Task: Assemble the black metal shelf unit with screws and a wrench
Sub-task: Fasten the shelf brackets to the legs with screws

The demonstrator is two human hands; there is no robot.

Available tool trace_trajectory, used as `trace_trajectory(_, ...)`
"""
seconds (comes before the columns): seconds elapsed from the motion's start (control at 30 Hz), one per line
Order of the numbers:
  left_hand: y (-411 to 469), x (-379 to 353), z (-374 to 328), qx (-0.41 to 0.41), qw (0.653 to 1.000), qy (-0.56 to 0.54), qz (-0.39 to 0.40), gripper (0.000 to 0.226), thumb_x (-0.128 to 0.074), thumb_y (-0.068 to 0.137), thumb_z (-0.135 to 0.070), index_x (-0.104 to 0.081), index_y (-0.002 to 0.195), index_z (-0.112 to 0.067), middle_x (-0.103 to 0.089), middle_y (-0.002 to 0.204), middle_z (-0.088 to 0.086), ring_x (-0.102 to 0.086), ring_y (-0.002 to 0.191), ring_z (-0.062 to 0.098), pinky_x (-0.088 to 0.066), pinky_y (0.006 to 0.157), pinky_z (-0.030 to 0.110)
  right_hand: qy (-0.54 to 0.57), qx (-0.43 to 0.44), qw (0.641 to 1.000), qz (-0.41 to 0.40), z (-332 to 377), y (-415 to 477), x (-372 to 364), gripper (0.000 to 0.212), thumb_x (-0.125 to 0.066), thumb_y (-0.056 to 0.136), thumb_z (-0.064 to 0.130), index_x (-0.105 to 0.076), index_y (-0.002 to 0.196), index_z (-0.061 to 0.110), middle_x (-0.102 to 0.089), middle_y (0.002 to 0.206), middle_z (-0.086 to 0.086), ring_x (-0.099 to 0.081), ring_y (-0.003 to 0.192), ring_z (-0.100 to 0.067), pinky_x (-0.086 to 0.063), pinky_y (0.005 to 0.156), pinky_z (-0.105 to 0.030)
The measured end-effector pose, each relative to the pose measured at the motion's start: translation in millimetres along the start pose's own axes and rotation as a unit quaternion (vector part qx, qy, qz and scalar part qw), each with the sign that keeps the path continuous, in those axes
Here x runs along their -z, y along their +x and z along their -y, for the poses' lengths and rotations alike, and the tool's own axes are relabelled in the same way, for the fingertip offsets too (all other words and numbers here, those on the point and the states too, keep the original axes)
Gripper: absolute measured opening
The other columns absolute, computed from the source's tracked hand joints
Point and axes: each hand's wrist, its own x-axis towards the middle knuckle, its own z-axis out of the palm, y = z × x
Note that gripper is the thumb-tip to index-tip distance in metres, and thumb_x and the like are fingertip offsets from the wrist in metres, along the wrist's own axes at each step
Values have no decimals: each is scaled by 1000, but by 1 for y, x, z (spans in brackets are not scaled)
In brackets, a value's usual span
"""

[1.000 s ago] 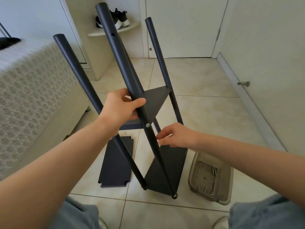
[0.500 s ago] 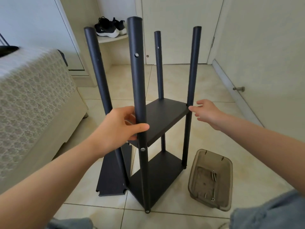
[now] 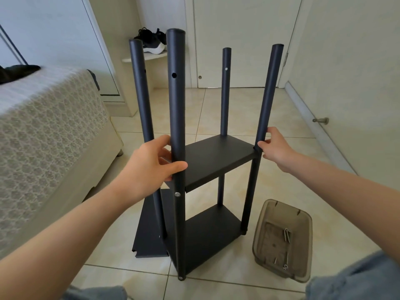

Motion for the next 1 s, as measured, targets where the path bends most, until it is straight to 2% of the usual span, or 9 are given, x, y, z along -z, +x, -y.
trace_trajectory(0.07, 3, 2, 2, -4, 1000, 13, -20, 26, -74, 90, -19, -59, 110, -23, -72, 101, 3, -74, 84, 20, -64, 76, 40, 1, -2, 1000, -4, -1, -1, 0, 44, -49, 102, 9, -34, 142, 19, -56, 110, -10, -59, 100, -27, -53, 93, -43)
trace_trajectory(0.23, 11, 4, 6, -10, 997, 37, -60, 26, -73, 91, -19, -55, 102, -33, -67, 98, -4, -71, 87, 20, -62, 83, 45, 14, -9, 1000, -14, -3, -5, 2, 44, -50, 100, 5, -34, 140, 19, -54, 114, -11, -60, 99, -28, -51, 73, -33)
trace_trajectory(0.4, 26, -1, 7, -8, 995, 64, -70, 36, -69, 94, -16, -54, 127, -17, -66, 116, 9, -68, 99, 27, -59, 90, 49, 16, -10, 999, -26, -10, -9, 14, 43, -50, 101, 6, -34, 138, 19, -55, 111, -12, -60, 97, -27, -51, 66, -28)
trace_trajectory(0.5, 38, -9, 6, -15, 993, 87, -81, 39, -66, 96, -15, -52, 132, -13, -64, 121, 9, -67, 99, 27, -58, 91, 48, 17, -13, 999, -30, -16, -13, 26, 44, -52, 100, 7, -34, 138, 20, -56, 112, -12, -61, 97, -27, -53, 72, -33)
trace_trajectory(0.67, 60, -22, 10, -10, 992, 91, -89, 34, -63, 98, -12, -50, 129, -13, -57, 112, 0, -64, 95, 23, -57, 84, 35, 23, -7, 999, -25, -27, -22, 42, 45, -54, 99, 7, -35, 136, 23, -57, 109, -11, -63, 96, -27, -55, 80, -41)
trace_trajectory(0.73, 69, -25, 13, -1, 992, 90, -88, 32, -62, 98, -11, -50, 128, -13, -58, 111, 0, -64, 98, 26, -57, 86, 38, 20, -1, 1000, -22, -32, -26, 46, 44, -55, 98, 8, -35, 134, 25, -55, 104, -5, -61, 93, -25, -55, 83, -43)
trace_trajectory(0.83, 79, -27, 20, 20, 991, 89, -94, 33, -62, 97, -8, -49, 127, -14, -63, 116, 5, -64, 102, 27, -57, 91, 44, 20, 17, 1000, -11, -42, -32, 48, 42, -57, 97, 9, -36, 128, 29, -52, 97, 3, -61, 85, -16, -56, 80, -40)
trace_trajectory(0.9, 83, -28, 24, 37, 991, 86, -97, 35, -62, 97, -6, -48, 129, -13, -65, 121, 9, -64, 105, 28, -56, 93, 47, 16, 27, 999, -1, -46, -35, 48, 43, -58, 97, 11, -35, 129, 30, -52, 100, 2, -60, 85, -14, -56, 77, -36)
trace_trajectory(1.0, 88, -30, 30, 59, 990, 87, -96, 38, -62, 96, -5, -46, 131, -10, -65, 124, 13, -63, 111, 31, -55, 95, 51, -6, 38, 999, 7, -50, -39, 46, 47, -58, 97, 13, -33, 134, 29, -51, 109, -2, -60, 94, -20, -56, 79, -35)
